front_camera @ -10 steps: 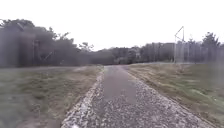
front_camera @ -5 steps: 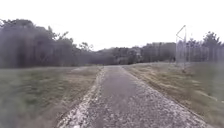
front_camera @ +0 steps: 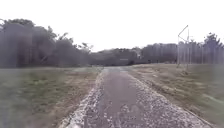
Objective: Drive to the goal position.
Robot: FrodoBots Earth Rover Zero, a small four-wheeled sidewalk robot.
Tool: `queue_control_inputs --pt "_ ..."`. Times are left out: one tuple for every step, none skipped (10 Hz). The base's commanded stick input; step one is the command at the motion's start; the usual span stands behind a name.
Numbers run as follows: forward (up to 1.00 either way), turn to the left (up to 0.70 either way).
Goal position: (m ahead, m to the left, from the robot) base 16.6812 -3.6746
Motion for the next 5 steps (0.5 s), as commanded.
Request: queue_control_inputs --pt "0.45 0.00" --pt "0.45 0.00" --pt "0.45 0.00" --pt "0.45 0.00" --pt "0.45 -0.27"
